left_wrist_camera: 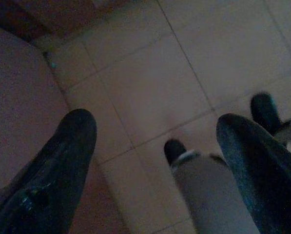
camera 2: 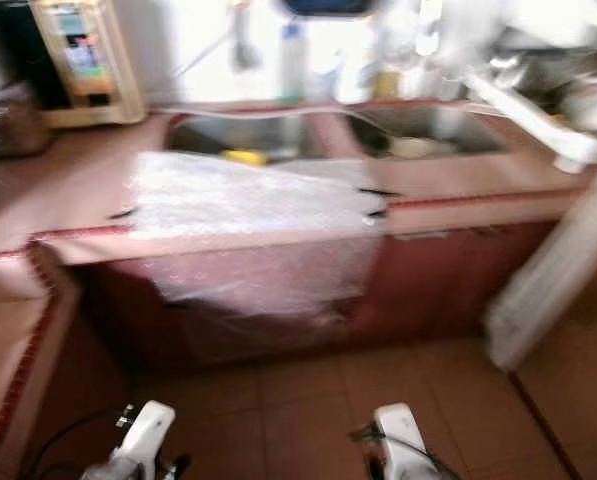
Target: Kitchen organization
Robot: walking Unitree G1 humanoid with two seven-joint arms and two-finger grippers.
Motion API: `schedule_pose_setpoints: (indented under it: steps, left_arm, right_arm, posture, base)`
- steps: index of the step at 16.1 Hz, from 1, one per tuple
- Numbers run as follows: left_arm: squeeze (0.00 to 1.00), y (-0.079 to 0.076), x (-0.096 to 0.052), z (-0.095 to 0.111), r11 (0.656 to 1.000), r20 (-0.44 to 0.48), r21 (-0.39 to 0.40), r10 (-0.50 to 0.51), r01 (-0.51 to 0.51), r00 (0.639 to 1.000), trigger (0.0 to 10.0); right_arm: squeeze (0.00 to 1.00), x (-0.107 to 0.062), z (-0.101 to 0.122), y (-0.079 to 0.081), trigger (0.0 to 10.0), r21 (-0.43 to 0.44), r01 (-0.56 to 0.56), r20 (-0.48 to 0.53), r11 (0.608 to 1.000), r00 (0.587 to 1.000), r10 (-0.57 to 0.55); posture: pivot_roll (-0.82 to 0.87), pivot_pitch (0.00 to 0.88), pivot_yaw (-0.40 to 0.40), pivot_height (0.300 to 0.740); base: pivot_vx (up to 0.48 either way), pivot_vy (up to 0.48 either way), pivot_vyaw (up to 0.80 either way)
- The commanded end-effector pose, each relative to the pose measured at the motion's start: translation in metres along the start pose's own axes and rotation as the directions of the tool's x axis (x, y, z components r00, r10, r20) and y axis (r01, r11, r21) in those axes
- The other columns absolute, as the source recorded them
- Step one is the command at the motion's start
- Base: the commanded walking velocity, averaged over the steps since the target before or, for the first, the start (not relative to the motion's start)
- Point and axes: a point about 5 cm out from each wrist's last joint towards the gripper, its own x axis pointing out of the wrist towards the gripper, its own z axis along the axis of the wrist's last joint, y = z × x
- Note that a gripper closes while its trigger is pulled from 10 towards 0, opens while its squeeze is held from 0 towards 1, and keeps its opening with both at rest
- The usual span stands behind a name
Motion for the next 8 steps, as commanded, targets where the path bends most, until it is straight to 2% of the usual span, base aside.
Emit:
schedule_pose_setpoints:
  steps: [1, 7, 8]
  left_arm:
    - [0.00, -0.001, 0.000, 0.000, 1.000, -0.007, 0.016, -0.005, 0.005, 1.000, 10.0]
    - [0.00, -0.002, -0.001, -0.007, 1.000, -0.028, 0.030, -0.004, 0.005, 1.000, 10.0]
    - [0.00, -0.001, -0.001, -0.009, 0.999, -0.033, 0.033, -0.003, 0.004, 0.999, 10.0]
  right_arm:
    - [0.00, -0.001, -0.004, -0.004, 10.0, -0.005, 0.014, -0.010, 1.000, 1.000, -0.014]
    - [0.00, 0.000, -0.005, 0.006, 10.0, -0.051, -0.011, -0.014, 0.999, 1.000, 0.010]
    - [0.00, 0.000, -0.003, 0.009, 10.0, -0.056, -0.020, -0.006, 0.998, 1.000, 0.020]
  posture:
    - [-0.07, 0.000, 0.022, 0.740]
    - [-0.07, 0.000, 0.038, 0.740]
    - [-0.07, 0.001, 0.045, 0.740]
  base:
    - [0.000, 0.000, -0.65]
    - [0.000, 0.000, 0.00]
    - [0.000, -0.364, 0.00]
